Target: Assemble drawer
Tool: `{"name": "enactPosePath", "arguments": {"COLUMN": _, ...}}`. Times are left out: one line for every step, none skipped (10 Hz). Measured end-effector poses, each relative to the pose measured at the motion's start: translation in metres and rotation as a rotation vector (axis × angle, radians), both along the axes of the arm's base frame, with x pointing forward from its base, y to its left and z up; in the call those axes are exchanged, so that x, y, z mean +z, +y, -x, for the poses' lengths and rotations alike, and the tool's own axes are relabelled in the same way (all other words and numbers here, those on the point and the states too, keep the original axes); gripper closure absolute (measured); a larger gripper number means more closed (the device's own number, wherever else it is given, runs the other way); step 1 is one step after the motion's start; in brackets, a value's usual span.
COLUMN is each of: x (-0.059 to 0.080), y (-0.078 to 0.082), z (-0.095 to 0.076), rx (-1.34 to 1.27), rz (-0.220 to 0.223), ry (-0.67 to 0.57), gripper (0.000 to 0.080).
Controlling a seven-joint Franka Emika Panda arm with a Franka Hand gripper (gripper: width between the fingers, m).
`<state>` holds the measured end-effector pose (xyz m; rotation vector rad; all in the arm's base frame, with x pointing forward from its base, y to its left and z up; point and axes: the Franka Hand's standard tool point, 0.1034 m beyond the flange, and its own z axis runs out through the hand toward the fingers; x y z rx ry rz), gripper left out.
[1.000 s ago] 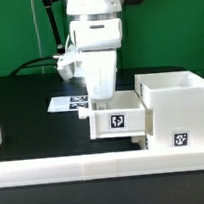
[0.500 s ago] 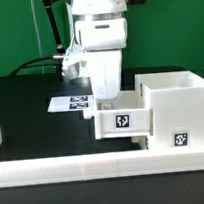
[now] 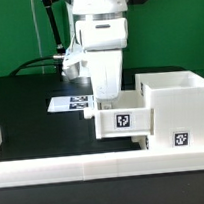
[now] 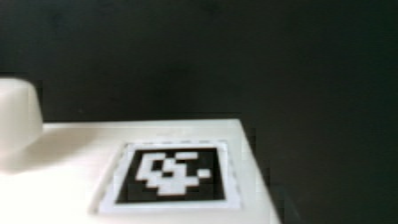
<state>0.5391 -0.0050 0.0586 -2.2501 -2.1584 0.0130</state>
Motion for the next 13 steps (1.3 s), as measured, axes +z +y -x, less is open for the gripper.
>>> {"name": "enactPosePath", "arguments": {"x": -0.0003, "y": -0.0001, "z": -0.0002, "rx": 0.000, "rz": 0.000, "ry": 0.001, "gripper": 0.0757}}
{"name": "enactPosePath", "arguments": {"x": -0.0006, "y": -0.0002, "z": -0.0008, "rx": -0.001, "rz": 0.000, "ry": 0.001, "gripper": 0.0757}}
{"name": "enactPosePath", "arguments": {"x": -0.0010, "y": -0.0002, "z": -0.0008, "rx": -0.001, "rz": 0.000, "ry": 0.002, "gripper": 0.0757}}
{"name": "enactPosePath", "arguments": {"x": -0.0019, "y": -0.0004, "z": -0.0010, "rx": -0.001, "rz": -0.001, "ry": 0.003, "gripper": 0.0757}}
{"name": "enactPosePath", "arguments": {"x": -0.0031, "y": -0.0003, "z": -0.0019, "rx": 0.002, "rz": 0.000, "ry": 0.002, "gripper": 0.0757}}
{"name": "enactPosePath", "arguments": {"x": -0.0027, "y": 0.0000, "z": -0.0032, "rx": 0.008, "rz": 0.007, "ry": -0.002, "gripper": 0.0757}}
{"name": "enactPosePath", "arguments": {"x": -0.0026, "y": 0.0000, "z": -0.0035, "rx": 0.003, "rz": 0.009, "ry": -0.002, "gripper": 0.0757}}
{"name": "enactPosePath", "arguments": {"x": -0.0025, "y": 0.0009, "z": -0.0037, "rx": 0.003, "rz": 0.009, "ry": -0.003, "gripper": 0.0757}}
{"name": "enactPosePath", "arguments": {"x": -0.0027, "y": -0.0005, "z": -0.0035, "rx": 0.000, "rz": 0.009, "ry": -0.003, "gripper": 0.0757}}
{"name": "enactPosePath", "arguments": {"x": -0.0027, "y": -0.0005, "z": -0.0035, "rx": 0.000, "rz": 0.009, "ry": -0.003, "gripper": 0.0757}}
{"name": "enactPosePath", "arguments": {"x": -0.0027, "y": -0.0004, "z": -0.0035, "rx": 0.000, "rz": 0.008, "ry": -0.003, "gripper": 0.0757}}
{"name": "enactPosePath", "arguments": {"x": -0.0029, "y": 0.0006, "z": -0.0035, "rx": 0.001, "rz": 0.008, "ry": -0.002, "gripper": 0.0757}}
{"name": "enactPosePath", "arguments": {"x": -0.0025, "y": 0.0050, "z": -0.0045, "rx": 0.005, "rz": 0.007, "ry": -0.003, "gripper": 0.0757}}
